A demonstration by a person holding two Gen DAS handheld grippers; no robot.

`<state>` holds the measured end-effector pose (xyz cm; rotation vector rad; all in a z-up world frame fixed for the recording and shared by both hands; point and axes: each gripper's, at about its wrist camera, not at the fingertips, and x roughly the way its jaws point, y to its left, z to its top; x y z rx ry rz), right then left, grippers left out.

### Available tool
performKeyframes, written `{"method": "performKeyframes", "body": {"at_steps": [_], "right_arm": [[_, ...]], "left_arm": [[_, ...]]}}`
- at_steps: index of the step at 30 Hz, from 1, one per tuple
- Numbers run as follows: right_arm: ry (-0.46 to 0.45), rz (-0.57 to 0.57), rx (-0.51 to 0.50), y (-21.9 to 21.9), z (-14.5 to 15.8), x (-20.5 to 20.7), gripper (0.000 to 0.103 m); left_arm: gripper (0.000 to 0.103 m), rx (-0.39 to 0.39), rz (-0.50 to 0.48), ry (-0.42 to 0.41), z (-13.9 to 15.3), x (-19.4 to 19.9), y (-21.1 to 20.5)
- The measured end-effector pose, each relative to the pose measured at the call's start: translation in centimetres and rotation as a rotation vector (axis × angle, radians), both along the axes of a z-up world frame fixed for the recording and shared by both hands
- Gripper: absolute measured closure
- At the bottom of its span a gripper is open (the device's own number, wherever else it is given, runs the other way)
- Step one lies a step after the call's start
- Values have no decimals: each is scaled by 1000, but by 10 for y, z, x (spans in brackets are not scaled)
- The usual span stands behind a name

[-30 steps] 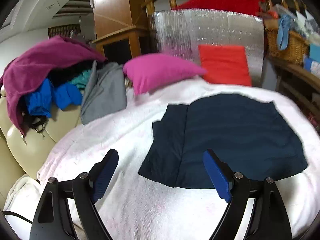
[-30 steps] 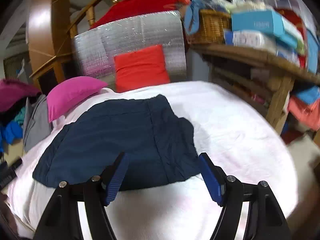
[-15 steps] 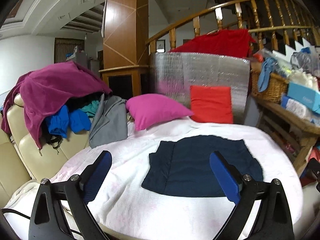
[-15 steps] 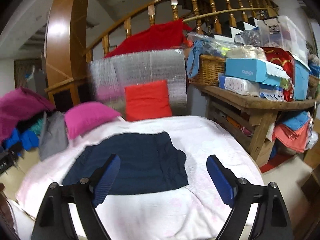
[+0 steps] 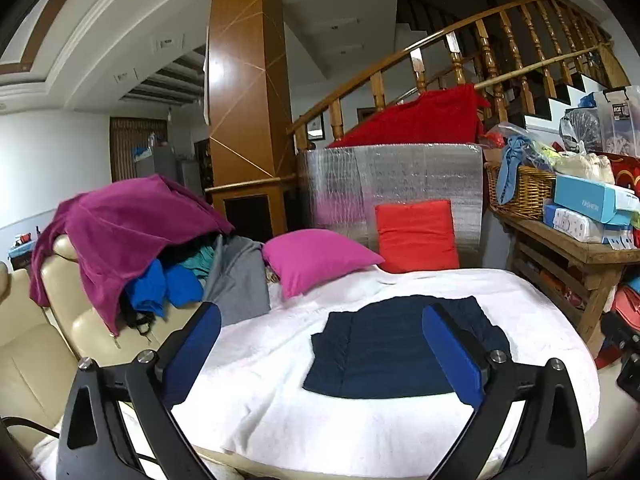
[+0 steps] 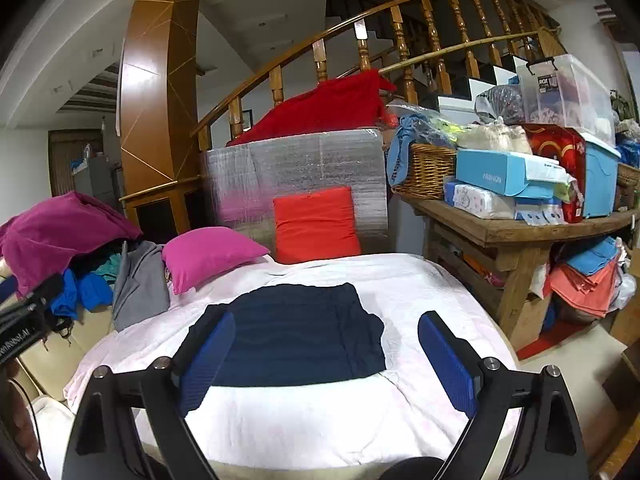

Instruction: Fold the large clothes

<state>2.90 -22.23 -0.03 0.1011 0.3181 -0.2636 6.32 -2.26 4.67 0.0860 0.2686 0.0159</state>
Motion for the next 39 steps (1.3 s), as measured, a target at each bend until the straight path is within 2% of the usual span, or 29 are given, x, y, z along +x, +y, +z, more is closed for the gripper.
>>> {"method": "performKeyframes", "body": {"at_steps": [7,13,24,39], "right_arm": [[35,-3,-6,11,1,-14,8],[54,2,-10,17,3,-24,8],[39,1,-25,29,11,-38,8],[5,25,-49,47,15,-51,8]], "left_arm": [[2,-7,-25,3,9,-19,3],[1,6,-28,-29,14,-35,6],[0,16,-38,-71,24,-56,11],[0,0,-28,-90,27,-69,21]]}}
